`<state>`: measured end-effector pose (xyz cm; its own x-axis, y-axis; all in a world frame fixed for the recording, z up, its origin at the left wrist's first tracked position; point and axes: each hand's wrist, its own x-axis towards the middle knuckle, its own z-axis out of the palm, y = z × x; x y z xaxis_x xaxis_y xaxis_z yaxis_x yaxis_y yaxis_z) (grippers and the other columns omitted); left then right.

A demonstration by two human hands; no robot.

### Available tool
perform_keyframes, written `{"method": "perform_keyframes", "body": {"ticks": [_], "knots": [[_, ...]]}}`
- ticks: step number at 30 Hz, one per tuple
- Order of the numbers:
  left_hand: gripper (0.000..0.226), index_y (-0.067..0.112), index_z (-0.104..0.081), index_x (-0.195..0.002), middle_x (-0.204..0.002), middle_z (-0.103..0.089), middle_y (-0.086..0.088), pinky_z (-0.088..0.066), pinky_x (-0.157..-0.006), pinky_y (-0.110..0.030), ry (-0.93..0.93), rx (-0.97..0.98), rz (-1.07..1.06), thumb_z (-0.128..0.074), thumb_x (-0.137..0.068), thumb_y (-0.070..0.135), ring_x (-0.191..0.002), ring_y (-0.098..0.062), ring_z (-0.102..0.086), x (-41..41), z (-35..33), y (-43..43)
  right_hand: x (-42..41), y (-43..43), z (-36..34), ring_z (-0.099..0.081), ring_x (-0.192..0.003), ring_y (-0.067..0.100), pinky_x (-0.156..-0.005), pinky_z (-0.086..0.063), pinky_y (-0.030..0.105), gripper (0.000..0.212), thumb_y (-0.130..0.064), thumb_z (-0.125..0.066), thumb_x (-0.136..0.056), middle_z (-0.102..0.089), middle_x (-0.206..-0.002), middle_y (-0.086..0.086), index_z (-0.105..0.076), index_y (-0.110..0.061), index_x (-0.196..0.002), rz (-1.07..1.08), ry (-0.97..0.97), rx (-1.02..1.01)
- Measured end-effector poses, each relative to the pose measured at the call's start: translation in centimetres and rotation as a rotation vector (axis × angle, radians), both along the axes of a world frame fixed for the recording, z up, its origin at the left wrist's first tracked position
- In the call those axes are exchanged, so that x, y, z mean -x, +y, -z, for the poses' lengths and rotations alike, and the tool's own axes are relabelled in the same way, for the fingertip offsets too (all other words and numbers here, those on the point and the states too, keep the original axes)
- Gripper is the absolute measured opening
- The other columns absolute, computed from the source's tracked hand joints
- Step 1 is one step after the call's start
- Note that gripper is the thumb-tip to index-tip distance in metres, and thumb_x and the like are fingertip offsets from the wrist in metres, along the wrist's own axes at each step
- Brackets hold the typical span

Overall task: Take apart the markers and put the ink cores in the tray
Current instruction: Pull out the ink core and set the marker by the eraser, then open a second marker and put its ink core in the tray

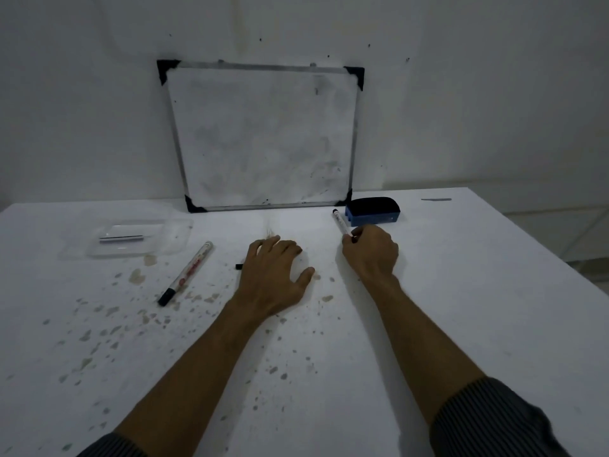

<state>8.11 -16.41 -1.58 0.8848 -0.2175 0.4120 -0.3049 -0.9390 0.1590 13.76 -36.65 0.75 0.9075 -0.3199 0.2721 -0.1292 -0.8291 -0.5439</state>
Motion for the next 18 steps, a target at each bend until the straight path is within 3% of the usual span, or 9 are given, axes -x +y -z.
{"method": "perform_keyframes", "body": {"ticks": [7,11,13,18], "knots": [[0.060,0.013,-0.071,-0.126,-0.132,-0.071,-0.003,-0.029,-0.117,-0.049,-0.024,0.007,0.010,-0.053,-0.091,0.059,-0.137,-0.031,-0.054,-0.3,0.2,0.0,-1.1,0.8,1.1,-0.066,-0.099,0.029,-0.090,-0.046,0.040,0.036,-0.043,-0.064,-0.093,-0.072,-0.105,0.009,-0.071,-0.011,-0.108,0.053,-0.025,0.042],[0.057,0.013,-0.071,-0.125,-0.132,-0.071,-0.003,-0.028,-0.119,-0.048,-0.022,0.058,0.024,-0.056,-0.091,0.057,-0.137,-0.030,-0.054,0.1,-0.3,-0.1,0.5,0.7,0.9,-0.059,-0.112,0.034,-0.097,-0.045,0.046,0.049,-0.042,-0.071,-0.089,-0.063,-0.119,0.016,-0.064,-0.006,-0.122,0.029,-0.079,-0.091],[0.054,0.013,-0.071,-0.125,-0.132,-0.071,-0.005,-0.031,-0.117,-0.047,-0.043,0.148,0.024,-0.058,-0.090,0.052,-0.134,-0.029,-0.056,0.7,-1.2,0.0,1.8,1.0,0.8,-0.058,-0.110,0.034,-0.097,-0.048,0.048,0.046,-0.034,-0.074,-0.088,-0.061,-0.118,0.017,-0.063,-0.006,-0.122,-0.004,-0.157,-0.218],[0.039,0.012,-0.072,-0.118,-0.122,-0.073,-0.006,-0.038,-0.099,-0.040,-0.114,0.344,-0.008,-0.063,-0.089,0.037,-0.116,-0.027,-0.063,2.5,-3.8,2.1,6.4,3.5,0.8,-0.060,-0.096,0.018,-0.082,-0.051,0.028,0.026,-0.027,-0.073,-0.090,-0.060,-0.105,0.004,-0.064,-0.016,-0.113,-0.162,-0.204,-0.379]]}}
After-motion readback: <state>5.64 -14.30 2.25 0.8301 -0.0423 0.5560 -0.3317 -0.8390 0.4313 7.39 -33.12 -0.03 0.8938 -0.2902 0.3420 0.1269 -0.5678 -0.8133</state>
